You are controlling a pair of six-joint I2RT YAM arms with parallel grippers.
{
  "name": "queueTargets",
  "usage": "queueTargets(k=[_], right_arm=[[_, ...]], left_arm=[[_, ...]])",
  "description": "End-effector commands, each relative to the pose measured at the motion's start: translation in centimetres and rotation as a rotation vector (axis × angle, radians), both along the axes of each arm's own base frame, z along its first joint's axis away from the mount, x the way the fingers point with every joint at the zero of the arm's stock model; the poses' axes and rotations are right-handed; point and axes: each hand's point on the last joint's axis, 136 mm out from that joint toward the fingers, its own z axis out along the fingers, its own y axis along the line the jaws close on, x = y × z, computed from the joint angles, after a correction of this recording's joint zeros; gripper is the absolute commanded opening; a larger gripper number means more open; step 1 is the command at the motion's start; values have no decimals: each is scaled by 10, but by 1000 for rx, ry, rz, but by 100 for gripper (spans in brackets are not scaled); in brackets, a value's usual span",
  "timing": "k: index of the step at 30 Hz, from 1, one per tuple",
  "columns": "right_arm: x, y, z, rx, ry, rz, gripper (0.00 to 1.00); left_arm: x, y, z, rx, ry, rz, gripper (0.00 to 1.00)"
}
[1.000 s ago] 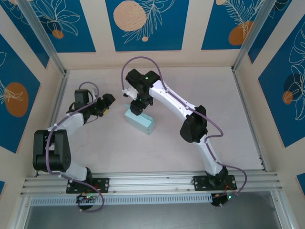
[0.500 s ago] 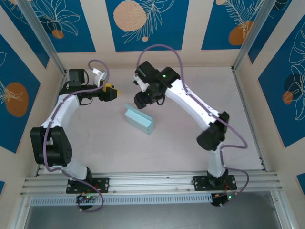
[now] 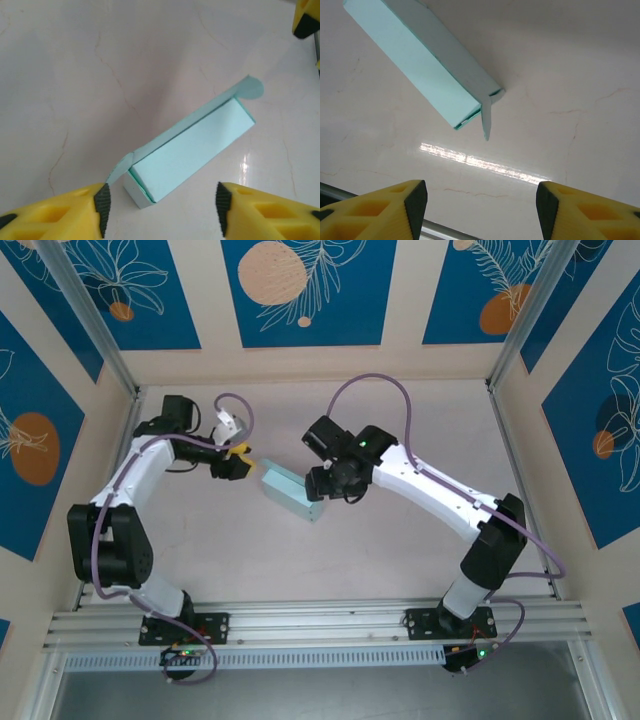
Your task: Fold the paper box
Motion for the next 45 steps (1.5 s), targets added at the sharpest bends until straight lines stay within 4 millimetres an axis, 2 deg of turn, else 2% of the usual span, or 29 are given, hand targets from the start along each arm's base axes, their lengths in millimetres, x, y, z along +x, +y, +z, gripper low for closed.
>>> queueTargets(k=[1, 3, 8, 15, 22, 25, 27, 33, 39, 43, 45], right_arm=[[3, 5, 10, 42, -36, -74, 61], [3, 5, 9, 44, -33, -83, 61], [1, 4, 8, 44, -30, -93, 60], [3, 7, 2, 46, -18, -97, 57], [9, 10, -3, 41, -13, -108, 57], [12, 13, -5, 44, -11, -107, 57], [14, 15, -8, 43, -4, -108, 57], [18, 18, -18, 19, 11, -107, 56], [28, 4, -24, -43, 2, -131, 52], [34, -6, -16, -56, -26, -129, 51], [37, -9, -8, -51, -50, -111, 52]], left_arm=[[3, -9, -22, 123, -2, -67, 58], [1, -13, -30, 159, 33, -100, 58], [0, -19, -30, 166, 49, -138, 57], [20, -16, -45, 269, 53, -104, 54], [17, -24, -52, 299, 86, -155, 51], [20, -27, -56, 308, 88, -149, 42], [19, -30, -57, 308, 98, -156, 40], [15, -35, -56, 299, 110, -153, 19], [12, -38, -54, 279, 120, -126, 13], [12, -39, -54, 285, 92, -94, 10], [10, -39, -53, 291, 61, -89, 4]])
